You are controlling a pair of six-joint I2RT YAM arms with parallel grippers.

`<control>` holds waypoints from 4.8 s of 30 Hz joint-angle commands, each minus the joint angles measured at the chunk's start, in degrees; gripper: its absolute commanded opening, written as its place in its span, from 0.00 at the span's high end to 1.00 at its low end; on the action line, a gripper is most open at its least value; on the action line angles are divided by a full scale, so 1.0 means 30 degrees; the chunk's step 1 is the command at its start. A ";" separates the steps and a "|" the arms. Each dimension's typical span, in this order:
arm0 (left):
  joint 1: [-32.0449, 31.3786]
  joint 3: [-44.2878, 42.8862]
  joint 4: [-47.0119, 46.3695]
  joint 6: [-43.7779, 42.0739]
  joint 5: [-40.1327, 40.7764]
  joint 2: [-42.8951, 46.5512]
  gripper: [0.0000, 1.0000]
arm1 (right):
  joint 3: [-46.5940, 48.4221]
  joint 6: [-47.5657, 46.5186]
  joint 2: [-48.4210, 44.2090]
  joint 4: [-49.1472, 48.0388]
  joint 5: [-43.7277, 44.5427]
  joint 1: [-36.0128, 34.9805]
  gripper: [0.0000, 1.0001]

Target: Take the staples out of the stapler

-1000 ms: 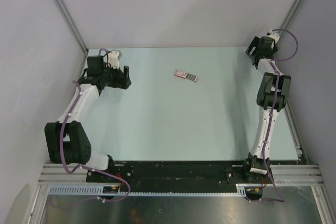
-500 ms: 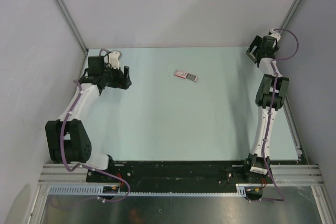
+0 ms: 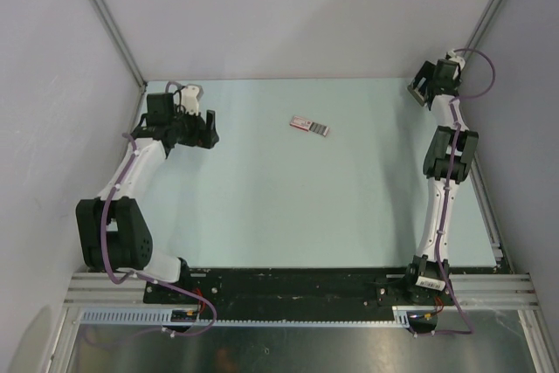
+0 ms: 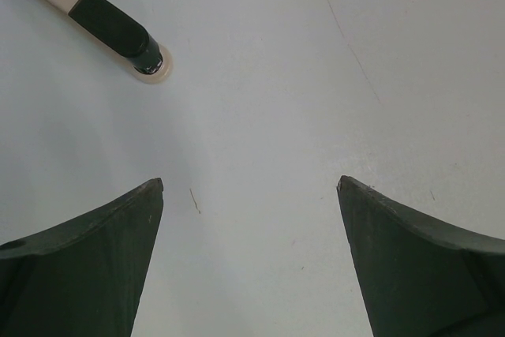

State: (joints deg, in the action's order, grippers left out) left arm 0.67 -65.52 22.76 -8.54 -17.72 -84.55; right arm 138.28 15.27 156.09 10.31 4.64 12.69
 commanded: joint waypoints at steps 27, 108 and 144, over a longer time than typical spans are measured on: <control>0.0458 0.1872 -0.0091 -0.1769 0.0244 0.5555 0.01 | -1.2640 0.0163 -0.9301 0.5685 -0.1572 -0.5786 0.26; -0.5759 0.4067 0.3215 -0.3144 0.3879 0.9862 0.04 | -3.4377 0.8566 -2.4577 -0.5109 -0.5057 -2.0102 0.46; -1.4589 0.2636 0.0270 -0.5179 -0.0370 -0.1420 0.04 | -3.6891 0.9854 -3.5425 0.1199 -0.1278 -1.7854 0.32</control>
State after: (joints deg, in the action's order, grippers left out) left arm -42.76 -53.52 27.83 -23.59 -15.77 -86.80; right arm 30.28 44.12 52.99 9.58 0.82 -44.07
